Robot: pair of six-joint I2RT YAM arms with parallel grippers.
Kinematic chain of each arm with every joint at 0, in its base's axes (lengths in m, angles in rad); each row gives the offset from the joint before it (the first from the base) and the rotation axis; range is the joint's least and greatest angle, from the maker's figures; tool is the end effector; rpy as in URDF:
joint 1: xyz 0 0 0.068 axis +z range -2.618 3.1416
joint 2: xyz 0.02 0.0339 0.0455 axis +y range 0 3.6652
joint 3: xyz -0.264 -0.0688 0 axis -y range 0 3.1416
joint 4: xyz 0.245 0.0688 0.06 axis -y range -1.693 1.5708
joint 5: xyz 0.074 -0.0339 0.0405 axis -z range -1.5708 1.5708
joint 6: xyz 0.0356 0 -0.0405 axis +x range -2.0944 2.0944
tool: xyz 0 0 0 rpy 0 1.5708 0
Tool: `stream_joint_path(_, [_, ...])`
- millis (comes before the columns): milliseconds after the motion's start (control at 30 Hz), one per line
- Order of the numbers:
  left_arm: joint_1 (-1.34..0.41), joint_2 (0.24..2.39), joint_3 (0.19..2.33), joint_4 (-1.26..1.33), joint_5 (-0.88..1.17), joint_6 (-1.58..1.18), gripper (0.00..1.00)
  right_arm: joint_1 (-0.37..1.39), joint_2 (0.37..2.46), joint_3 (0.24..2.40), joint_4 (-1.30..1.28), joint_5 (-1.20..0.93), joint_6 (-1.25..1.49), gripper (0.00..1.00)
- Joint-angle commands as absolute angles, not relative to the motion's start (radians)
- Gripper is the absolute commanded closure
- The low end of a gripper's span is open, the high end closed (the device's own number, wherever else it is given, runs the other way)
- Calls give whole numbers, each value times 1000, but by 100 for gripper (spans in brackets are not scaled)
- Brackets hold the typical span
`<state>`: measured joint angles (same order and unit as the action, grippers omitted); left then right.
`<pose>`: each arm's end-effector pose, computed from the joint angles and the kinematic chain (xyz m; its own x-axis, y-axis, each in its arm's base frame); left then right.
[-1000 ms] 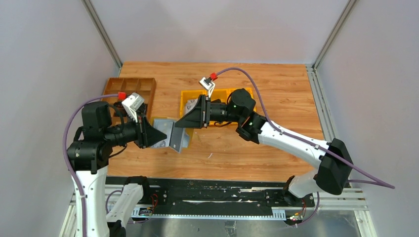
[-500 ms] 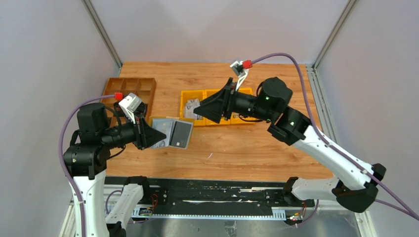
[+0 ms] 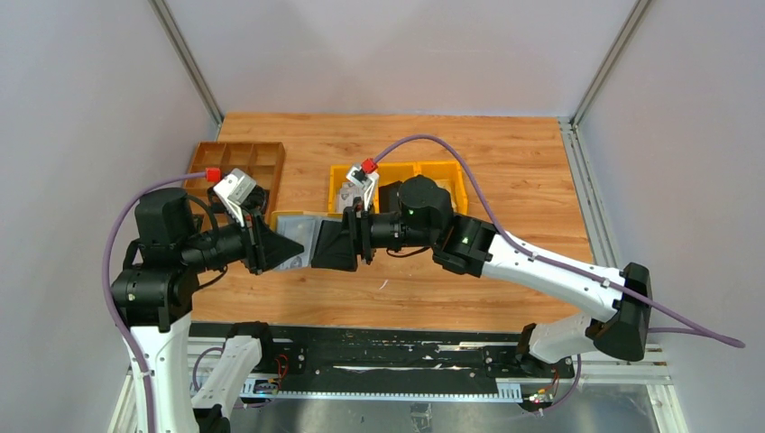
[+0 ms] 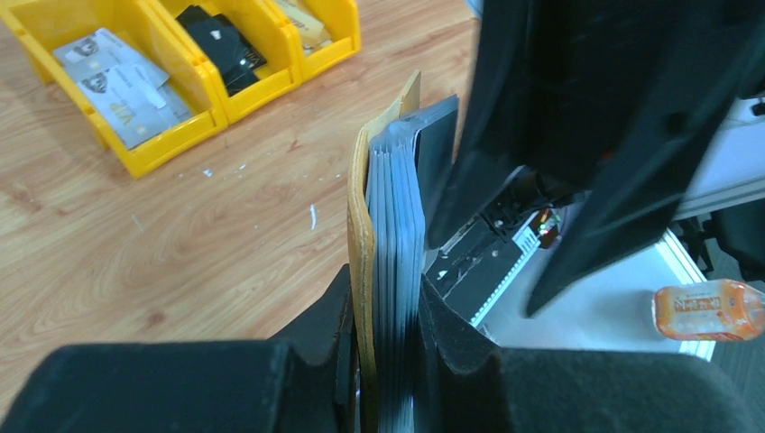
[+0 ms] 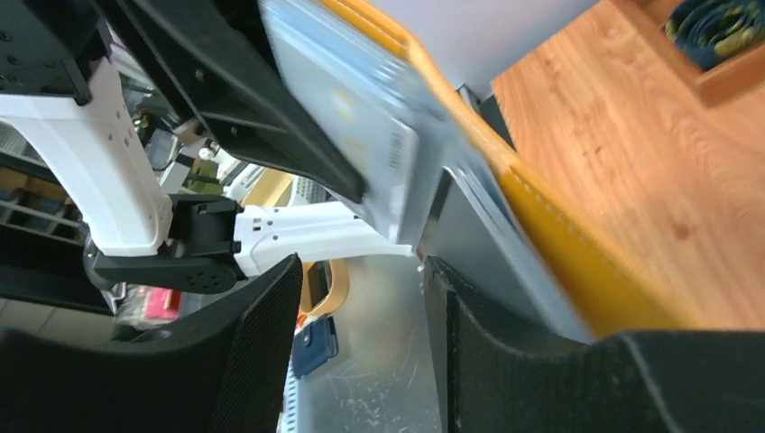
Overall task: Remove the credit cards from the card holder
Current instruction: Remove the credit card from the card holder.
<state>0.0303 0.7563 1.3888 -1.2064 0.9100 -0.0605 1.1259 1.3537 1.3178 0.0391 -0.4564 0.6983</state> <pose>0.0714 -0.0260 0.4359 -0.5806 -0.0547 -0.8123 0.6101 0.6314 -0.4786 0.1219 0.2921 0.4228 -0.6418 -0.0052 -0.7668 -0.7668 -0.0107 0.6418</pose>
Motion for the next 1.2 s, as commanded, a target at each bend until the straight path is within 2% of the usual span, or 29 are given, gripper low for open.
stream_joint_path(0, [28, 751, 1426, -1187, 1092, -97, 99, 1119, 1345, 1239, 235, -509, 839, 45])
stream_joint_path(133, [28, 757, 1441, -1187, 1206, -126, 94, 1106, 1341, 1210, 278, -517, 875, 47])
stream_joint_path(333, [28, 765, 1442, -1187, 1286, -156, 79, 1089, 1347, 1198, 365, -550, 929, 51])
stream_joint_path(567, [28, 759, 1440, -1188, 1370, -181, 65, 1078, 1351, 1193, 426, -561, 974, 71])
stream_joint_path(700, [28, 749, 1430, -1187, 1376, -184, 58, 1076, 1349, 1195, 448, -559, 985, 78])
stream_joint_path(800, [28, 754, 1429, -1187, 1369, -191, 61, 1074, 1342, 1191, 465, -559, 989, 81])
stream_joint_path(867, [28, 760, 1434, -1189, 1357, -194, 71, 1074, 1336, 1184, 475, -560, 991, 81])
stream_joint_path(933, [28, 766, 1440, -1189, 1340, -196, 79, 1074, 1327, 1167, 494, -552, 993, 76])
stream_joint_path(1033, [28, 773, 1451, -1189, 1327, -196, 82, 1074, 1299, 1128, 517, -519, 992, 65])
stream_joint_path(1167, [28, 777, 1455, -1190, 1330, -205, 83, 1074, 1269, 1094, 544, -437, 986, 63])
